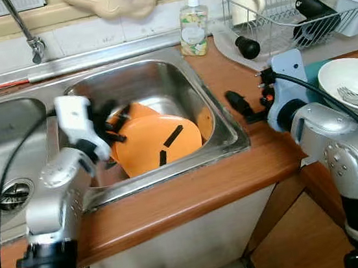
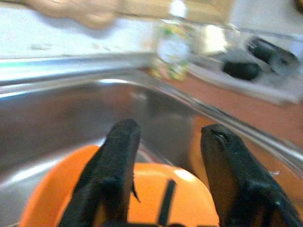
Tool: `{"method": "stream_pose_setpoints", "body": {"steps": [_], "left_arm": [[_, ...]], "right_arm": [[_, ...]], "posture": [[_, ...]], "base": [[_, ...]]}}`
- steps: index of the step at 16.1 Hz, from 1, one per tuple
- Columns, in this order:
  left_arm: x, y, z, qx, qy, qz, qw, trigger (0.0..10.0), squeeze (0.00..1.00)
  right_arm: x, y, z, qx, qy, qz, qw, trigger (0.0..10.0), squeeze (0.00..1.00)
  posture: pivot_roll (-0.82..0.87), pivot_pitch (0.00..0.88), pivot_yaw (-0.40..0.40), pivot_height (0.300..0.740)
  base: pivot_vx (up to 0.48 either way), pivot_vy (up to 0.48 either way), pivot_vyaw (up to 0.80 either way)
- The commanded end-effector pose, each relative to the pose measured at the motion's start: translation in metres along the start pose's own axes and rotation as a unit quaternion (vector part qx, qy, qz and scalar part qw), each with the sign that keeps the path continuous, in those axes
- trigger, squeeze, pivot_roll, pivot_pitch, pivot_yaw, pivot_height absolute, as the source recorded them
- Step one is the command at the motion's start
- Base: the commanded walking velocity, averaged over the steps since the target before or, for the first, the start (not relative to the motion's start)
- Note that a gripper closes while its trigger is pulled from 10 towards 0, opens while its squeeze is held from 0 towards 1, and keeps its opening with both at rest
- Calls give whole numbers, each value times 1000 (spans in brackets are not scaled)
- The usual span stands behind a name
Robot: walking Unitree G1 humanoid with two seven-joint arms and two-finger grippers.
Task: Kitchen organization
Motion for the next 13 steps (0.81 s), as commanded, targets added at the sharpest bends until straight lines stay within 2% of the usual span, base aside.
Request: {"method": "stream_pose_setpoints", "body": {"steps": [1, 3, 4, 5, 6, 7, 8, 9, 13], "left_arm": [[-11, -1, 0, 9, -28, 20, 999, 10000, 1000], [-27, -10, -5, 32, -84, 31, 995, 10000, 1000], [-34, -13, -8, 42, -111, 34, 992, 10000, 1000], [-37, -14, -10, 44, -120, 36, 991, 10000, 1000], [-42, -14, -12, 46, -138, 32, 989, 10000, 651], [-46, -15, -14, 49, -151, 32, 987, 10000, 149], [-47, -17, -15, 55, -156, 30, 986, 10000, 31], [-50, -23, -17, 73, -171, 39, 982, 10000, 0], [-52, -24, -17, 79, -178, 38, 980, 10000, 0]], "right_arm": [[-6, 2, 4, 5, -20, -15, 1000, 10000, 1000], [-20, -2, 9, 33, -63, -23, 997, 10000, 1000], [-27, -5, 10, 50, -84, -29, 995, 10000, 878], [-30, -7, 10, 56, -91, -34, 994, 10000, 365], [-31, -10, 10, 64, -92, -37, 993, 10000, 0], [-34, -13, 9, 71, -97, -38, 992, 10000, 0], [-35, -15, 9, 72, -97, -36, 992, 10000, 0], [-36, -18, 9, 72, -92, -10, 993, 10000, 0], [-40, -26, 9, 89, -92, -3, 992, 10000, 0]], "posture": [[-135, 0, 34, 740], [-132, 0, 33, 740], [-134, 0, 34, 740], [-135, 0, 32, 740], [-134, 0, 32, 740], [-135, 0, 37, 740], [-136, 0, 39, 740], [-134, 0, 39, 740], [-136, 0, 41, 740]], "base": [[0, 0, 0], [0, 0, 0], [0, 0, 0], [0, 0, 0], [0, 0, 0], [0, 0, 0], [0, 0, 0], [0, 0, 0], [0, 0, 0]]}}
Point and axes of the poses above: a point about 5 cm out from each wrist's last joint towards the gripper, its own z axis pointing out of the wrist towards the gripper, its own y axis along the axis of the wrist's last joint, x = y × z, the point moved 3 cm from there along z, pointing out of the wrist towards the gripper, and after that the axes turned 15 degrees about -z, right-handed, at the moved point
